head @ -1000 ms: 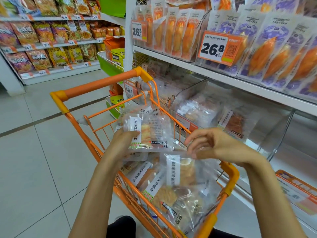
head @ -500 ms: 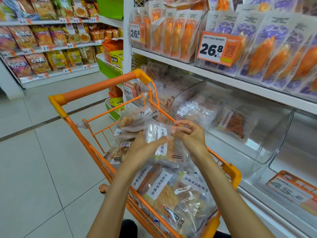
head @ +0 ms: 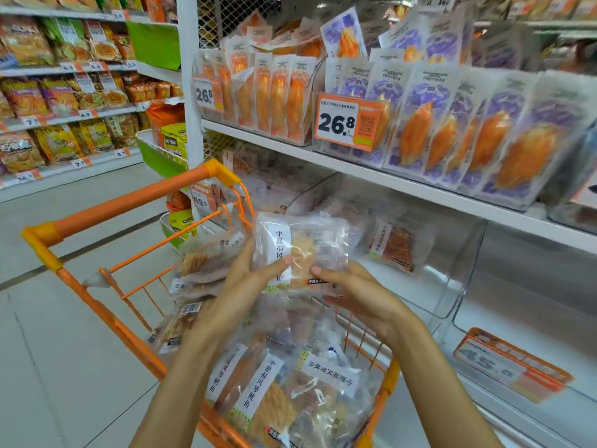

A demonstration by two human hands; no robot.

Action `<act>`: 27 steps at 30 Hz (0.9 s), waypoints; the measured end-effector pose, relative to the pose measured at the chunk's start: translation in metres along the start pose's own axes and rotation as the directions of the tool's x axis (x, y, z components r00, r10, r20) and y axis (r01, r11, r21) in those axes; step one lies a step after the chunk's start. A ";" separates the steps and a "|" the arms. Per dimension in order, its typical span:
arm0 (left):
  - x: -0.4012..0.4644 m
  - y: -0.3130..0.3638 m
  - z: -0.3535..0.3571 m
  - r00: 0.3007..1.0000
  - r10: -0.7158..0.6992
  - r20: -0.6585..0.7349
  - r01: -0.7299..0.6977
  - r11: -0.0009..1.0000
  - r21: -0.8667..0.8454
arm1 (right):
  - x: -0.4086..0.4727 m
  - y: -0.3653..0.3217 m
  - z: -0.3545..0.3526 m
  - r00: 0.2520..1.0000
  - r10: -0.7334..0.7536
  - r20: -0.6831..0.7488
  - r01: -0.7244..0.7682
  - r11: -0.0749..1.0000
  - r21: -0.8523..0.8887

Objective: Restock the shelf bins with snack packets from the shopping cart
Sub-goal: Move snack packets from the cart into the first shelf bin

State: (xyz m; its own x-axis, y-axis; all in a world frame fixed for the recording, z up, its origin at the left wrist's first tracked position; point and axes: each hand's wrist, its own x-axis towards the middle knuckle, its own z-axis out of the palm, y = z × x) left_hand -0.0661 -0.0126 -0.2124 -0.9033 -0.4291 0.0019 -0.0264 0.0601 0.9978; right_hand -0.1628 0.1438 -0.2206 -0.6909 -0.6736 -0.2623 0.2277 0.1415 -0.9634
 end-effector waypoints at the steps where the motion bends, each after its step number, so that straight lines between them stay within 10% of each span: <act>1: 0.010 0.007 0.008 0.998 0.032 0.063 -0.034 0.999 0.030 | -0.001 -0.004 -0.011 0.998 -0.055 -0.040 0.056 0.998 0.005; 9: 0.112 0.052 0.102 0.954 0.007 0.300 -0.192 0.782 0.593 | 0.015 -0.024 -0.086 0.798 -0.261 -0.544 0.220 0.965 -0.140; 14: 0.139 0.015 0.149 0.949 -0.148 0.278 -0.043 0.813 0.580 | 0.045 0.000 -0.115 0.589 -0.093 -0.803 -0.138 0.967 -0.214; 27: 0.174 -0.038 0.220 0.907 -0.401 0.131 0.358 0.896 0.264 | 0.101 0.035 -0.138 0.299 0.139 -0.944 -0.046 0.990 0.131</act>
State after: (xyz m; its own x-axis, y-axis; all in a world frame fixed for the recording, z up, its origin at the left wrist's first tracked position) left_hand -0.3160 0.1084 -0.2647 -0.8644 -0.2953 -0.4069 -0.4600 0.1379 0.8772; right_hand -0.3190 0.1809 -0.2879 -0.8228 0.5029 -0.2648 0.3474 0.0763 -0.9346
